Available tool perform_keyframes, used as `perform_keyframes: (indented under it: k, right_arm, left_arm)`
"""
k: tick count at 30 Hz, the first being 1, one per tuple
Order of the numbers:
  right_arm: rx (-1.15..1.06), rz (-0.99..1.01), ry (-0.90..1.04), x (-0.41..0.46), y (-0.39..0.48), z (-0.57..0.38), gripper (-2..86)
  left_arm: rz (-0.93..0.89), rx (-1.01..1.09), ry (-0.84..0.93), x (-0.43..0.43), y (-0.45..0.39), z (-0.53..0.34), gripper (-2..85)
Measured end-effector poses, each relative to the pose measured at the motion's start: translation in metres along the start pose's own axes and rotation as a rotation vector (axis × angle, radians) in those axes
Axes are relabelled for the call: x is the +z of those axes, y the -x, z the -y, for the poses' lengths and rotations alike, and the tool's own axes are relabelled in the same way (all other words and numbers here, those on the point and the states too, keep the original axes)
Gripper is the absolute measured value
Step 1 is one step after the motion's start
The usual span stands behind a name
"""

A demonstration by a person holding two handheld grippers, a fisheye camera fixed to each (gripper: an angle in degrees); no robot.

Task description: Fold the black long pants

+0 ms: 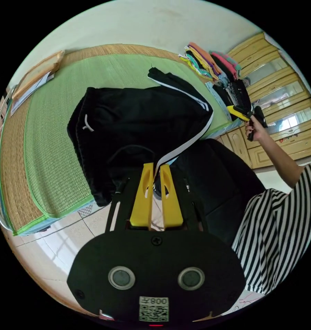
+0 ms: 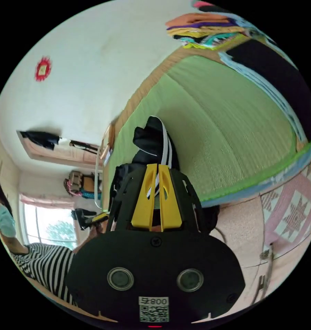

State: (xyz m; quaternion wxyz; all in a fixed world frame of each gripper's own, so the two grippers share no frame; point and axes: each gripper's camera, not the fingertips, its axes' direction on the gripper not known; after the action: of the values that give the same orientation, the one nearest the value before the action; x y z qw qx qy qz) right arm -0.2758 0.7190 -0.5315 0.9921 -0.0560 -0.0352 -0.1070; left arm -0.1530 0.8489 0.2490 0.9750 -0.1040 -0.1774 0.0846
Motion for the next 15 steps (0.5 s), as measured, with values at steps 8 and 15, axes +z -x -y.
perform_keyframes:
  k: [8,15]
  right_arm:
    - [-0.359,-0.217,0.202,0.115,0.126,0.068,8.1]
    - [-0.444,-0.268,0.227,0.172,0.176,0.088,10.9]
  left_arm:
    - [-0.137,-0.070,-0.208,-0.048,0.025,0.067,6.1]
    - [-0.085,-0.160,-0.280,-0.069,0.072,0.125,7.9]
